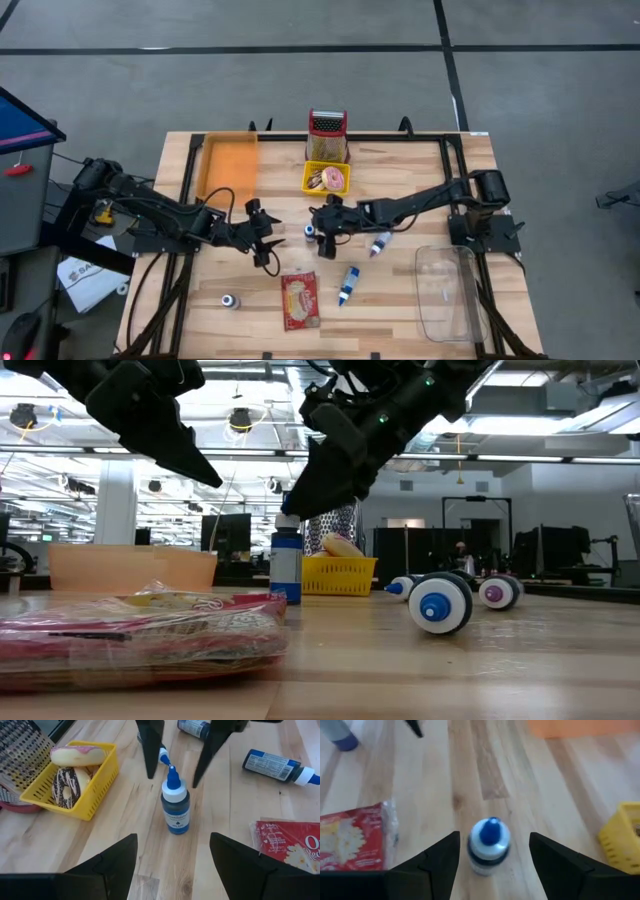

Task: Pick & Place Food Item
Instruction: Put the middle blue food coloring bottle into the transparent bin

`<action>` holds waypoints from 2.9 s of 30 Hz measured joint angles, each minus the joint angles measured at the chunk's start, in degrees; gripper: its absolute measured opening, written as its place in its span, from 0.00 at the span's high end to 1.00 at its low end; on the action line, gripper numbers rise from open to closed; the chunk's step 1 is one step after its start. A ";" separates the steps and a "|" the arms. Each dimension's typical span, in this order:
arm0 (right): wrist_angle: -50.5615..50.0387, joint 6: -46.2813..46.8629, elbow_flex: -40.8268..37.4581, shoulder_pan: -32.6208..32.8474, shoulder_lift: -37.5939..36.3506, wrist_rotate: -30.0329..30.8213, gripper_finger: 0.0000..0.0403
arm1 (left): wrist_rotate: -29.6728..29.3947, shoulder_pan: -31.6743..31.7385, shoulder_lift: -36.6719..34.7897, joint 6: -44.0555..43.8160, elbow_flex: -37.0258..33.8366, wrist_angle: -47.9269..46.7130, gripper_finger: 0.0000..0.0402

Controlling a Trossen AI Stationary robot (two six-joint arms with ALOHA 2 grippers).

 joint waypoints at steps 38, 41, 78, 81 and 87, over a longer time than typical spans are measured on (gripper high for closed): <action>2.06 1.50 -0.04 -0.82 1.12 -3.10 0.56 | 0.00 0.00 0.02 -0.04 0.00 0.30 0.39; 2.04 1.52 -0.04 -0.83 1.12 -3.10 0.59 | 0.00 0.00 0.02 -0.02 0.00 0.30 0.40; -27.23 6.74 14.75 10.15 1.47 2.71 0.74 | 0.07 -0.46 0.04 -1.56 0.02 -1.94 0.40; -31.09 11.71 14.73 14.77 -1.34 7.89 0.74 | 0.04 -0.46 0.04 -2.27 0.04 -2.40 0.40; -37.24 25.29 14.84 26.18 -9.04 18.87 0.74 | 0.04 -0.46 0.04 -2.62 0.04 -2.14 0.40</action>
